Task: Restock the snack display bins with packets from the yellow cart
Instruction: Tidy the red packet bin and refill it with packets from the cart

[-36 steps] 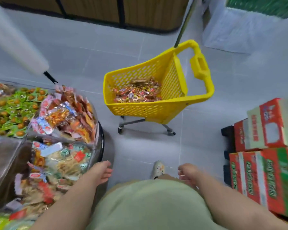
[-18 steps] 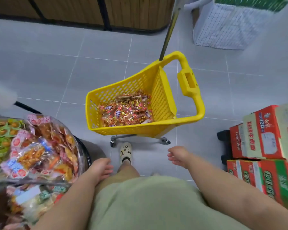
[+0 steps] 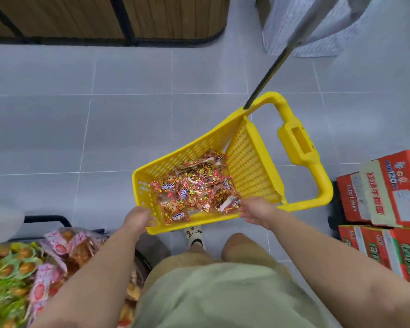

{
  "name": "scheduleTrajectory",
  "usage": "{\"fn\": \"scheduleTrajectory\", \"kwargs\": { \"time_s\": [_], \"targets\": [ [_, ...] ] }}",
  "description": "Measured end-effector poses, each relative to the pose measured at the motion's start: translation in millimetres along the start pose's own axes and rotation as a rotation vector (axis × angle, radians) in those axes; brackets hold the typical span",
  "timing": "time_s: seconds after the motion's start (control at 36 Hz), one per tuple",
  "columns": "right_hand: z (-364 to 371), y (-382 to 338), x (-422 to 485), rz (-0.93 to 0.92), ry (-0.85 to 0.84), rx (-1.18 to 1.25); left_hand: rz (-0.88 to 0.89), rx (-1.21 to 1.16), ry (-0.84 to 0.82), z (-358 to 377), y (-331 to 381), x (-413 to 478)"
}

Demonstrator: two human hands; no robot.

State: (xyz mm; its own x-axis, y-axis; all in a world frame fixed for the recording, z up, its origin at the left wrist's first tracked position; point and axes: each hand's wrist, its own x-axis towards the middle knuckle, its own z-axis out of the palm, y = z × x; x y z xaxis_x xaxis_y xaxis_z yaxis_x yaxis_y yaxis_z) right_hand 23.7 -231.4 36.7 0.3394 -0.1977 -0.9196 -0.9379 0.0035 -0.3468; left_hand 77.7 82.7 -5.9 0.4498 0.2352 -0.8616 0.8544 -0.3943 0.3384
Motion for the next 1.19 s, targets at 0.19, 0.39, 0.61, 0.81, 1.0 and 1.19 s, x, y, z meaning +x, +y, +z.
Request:
{"fn": "scheduleTrajectory", "kwargs": {
  "time_s": [0.19,0.39,0.61,0.81,1.0,1.19],
  "targets": [
    [46.0,-29.5,52.7,0.051,-0.043,-0.185,0.019,0.068,0.156,-2.0,3.7,36.2],
    [81.9,-37.6,123.9,-0.002,-0.146,-0.455,-0.048,-0.049,0.06,8.5,-14.8,89.3],
    [112.3,-45.4,180.6,-0.222,0.042,-0.682,-0.077,-0.16,0.273,30.8,-30.5,127.9],
    [136.7,-43.6,208.6,-0.186,-0.047,-0.858,-0.031,-0.171,0.363,38.4,-36.4,136.1],
    [135.5,-31.2,204.6,-0.255,-0.182,-0.865,0.006,-0.187,0.377,38.3,-32.7,134.6],
    [109.7,-43.8,172.6,-0.263,-0.108,-0.436,0.009,-0.222,0.313,29.6,-27.3,121.0]
  ]
}}
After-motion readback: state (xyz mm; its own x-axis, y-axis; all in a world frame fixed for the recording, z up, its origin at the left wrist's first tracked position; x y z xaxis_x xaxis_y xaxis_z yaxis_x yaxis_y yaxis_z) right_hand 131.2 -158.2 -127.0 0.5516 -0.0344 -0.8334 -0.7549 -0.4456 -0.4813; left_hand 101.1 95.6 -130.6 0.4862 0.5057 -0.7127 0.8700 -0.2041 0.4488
